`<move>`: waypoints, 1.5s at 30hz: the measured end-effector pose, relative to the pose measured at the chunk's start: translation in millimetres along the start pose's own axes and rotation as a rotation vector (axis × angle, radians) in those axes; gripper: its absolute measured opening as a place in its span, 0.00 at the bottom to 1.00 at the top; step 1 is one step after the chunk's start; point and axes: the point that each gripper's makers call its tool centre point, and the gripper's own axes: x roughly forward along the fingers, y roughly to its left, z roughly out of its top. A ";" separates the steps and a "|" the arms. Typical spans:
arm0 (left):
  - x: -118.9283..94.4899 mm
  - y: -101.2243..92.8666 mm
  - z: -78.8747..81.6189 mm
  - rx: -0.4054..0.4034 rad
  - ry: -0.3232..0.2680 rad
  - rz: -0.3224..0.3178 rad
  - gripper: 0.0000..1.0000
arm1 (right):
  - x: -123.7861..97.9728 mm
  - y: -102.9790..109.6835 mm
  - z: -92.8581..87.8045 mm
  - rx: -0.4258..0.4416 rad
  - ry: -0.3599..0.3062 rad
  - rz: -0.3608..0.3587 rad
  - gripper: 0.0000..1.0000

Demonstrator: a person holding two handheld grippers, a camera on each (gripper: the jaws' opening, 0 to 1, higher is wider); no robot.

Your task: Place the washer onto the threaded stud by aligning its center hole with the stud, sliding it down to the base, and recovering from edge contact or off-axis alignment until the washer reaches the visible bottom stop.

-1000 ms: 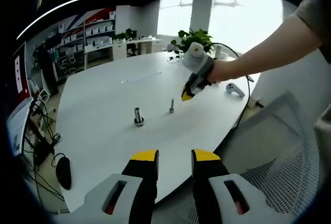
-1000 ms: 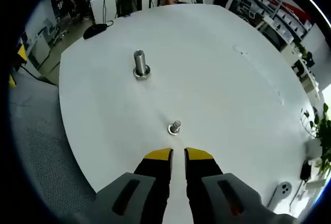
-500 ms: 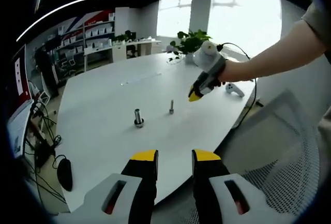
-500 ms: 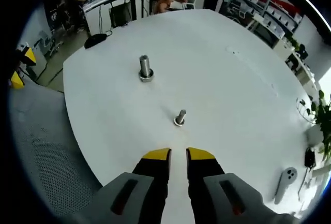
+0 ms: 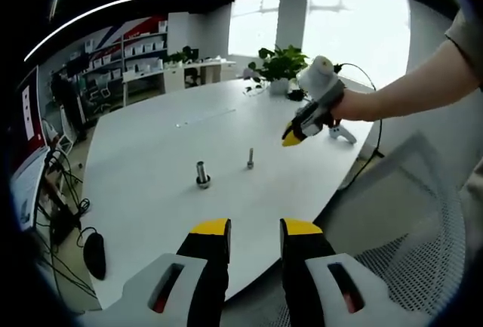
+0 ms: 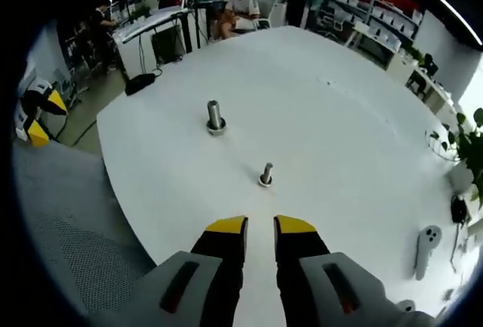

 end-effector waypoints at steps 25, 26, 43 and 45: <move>-2.4 0.7 7.1 -0.013 -0.038 -0.006 0.24 | -87.7 20.7 18.1 0.127 -0.272 -0.017 0.22; -2.2 0.3 7.3 -0.010 -0.038 -0.007 0.24 | -90.6 22.6 17.3 0.127 -0.283 -0.017 0.22; -3.0 -0.6 10.0 -0.014 -0.053 -0.017 0.24 | -133.1 13.1 -4.5 0.209 -0.394 -0.094 0.24; -2.8 -1.3 9.6 -0.015 -0.050 -0.021 0.24 | -136.0 10.0 -11.9 0.215 -0.394 -0.111 0.24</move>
